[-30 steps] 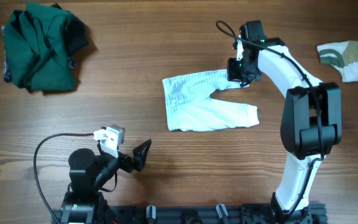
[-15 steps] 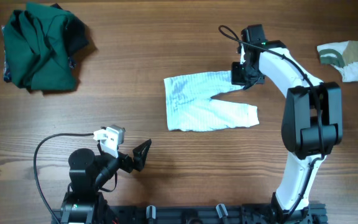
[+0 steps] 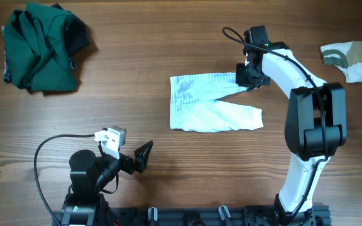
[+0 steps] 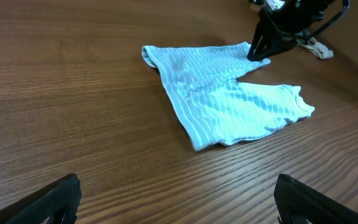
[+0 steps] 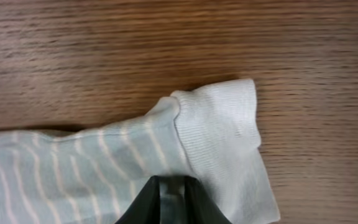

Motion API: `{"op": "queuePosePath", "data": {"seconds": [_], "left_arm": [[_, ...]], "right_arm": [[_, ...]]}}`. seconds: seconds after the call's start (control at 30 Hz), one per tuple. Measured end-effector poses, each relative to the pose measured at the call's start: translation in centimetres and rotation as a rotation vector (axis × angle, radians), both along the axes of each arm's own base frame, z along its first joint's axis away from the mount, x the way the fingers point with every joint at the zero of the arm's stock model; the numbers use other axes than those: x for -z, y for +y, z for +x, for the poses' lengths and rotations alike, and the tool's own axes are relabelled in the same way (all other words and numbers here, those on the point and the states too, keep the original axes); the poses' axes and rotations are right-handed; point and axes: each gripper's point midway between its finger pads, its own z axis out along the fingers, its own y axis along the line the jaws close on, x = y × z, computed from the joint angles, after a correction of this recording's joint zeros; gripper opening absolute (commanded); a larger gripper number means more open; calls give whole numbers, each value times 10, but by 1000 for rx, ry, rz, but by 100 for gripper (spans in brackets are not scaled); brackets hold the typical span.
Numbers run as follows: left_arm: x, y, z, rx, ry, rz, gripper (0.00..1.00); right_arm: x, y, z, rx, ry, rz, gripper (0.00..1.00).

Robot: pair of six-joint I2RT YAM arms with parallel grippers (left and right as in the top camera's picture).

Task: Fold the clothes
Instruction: 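Move both grippers to the garment's left waist and right leg ends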

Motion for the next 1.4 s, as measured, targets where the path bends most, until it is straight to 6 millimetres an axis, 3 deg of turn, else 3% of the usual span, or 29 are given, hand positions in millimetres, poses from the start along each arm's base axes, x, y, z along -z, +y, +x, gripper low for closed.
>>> {"op": "queuePosePath", "data": {"seconds": [0.07,0.13,0.2,0.43,0.57,0.67,0.77,0.8,0.93,1.07,1.17,1.33,1.4], "left_arm": [[0,0,0,0,0,0,100],[0,0,0,0,0,0,100],[0,0,0,0,0,0,100],[0,0,0,0,0,0,100],[-13,-6,2,35,-56,-22,100],[-47,-22,0,138,-193,-82,100],[-45,-28,-7,170,-126,-151,100],[-43,-30,-10,179,-96,-169,100],[-35,-41,-20,241,36,-233,100],[-51,-49,-14,292,86,-252,100],[-76,-58,-2,337,62,-229,100],[-123,-78,46,373,-8,-91,100],[-127,-79,54,376,-38,-80,100]], "right_arm": [[0,-5,1,14,-4,-24,17],[0,-8,1,21,-6,-40,38],[-1,-10,1,32,-8,-54,51],[-6,-18,-6,46,20,-86,71],[-33,-19,-17,53,22,-86,77],[-80,-21,-29,80,-22,-73,80],[-122,-25,-58,120,-19,-67,82],[-128,-27,-63,131,-14,-66,82],[-132,-36,-78,233,17,-59,82],[-129,-53,-81,346,27,-51,86],[-128,-65,-82,406,27,-44,99],[-141,-86,-86,457,6,27,100],[-142,-85,-94,443,39,84,100]]}}
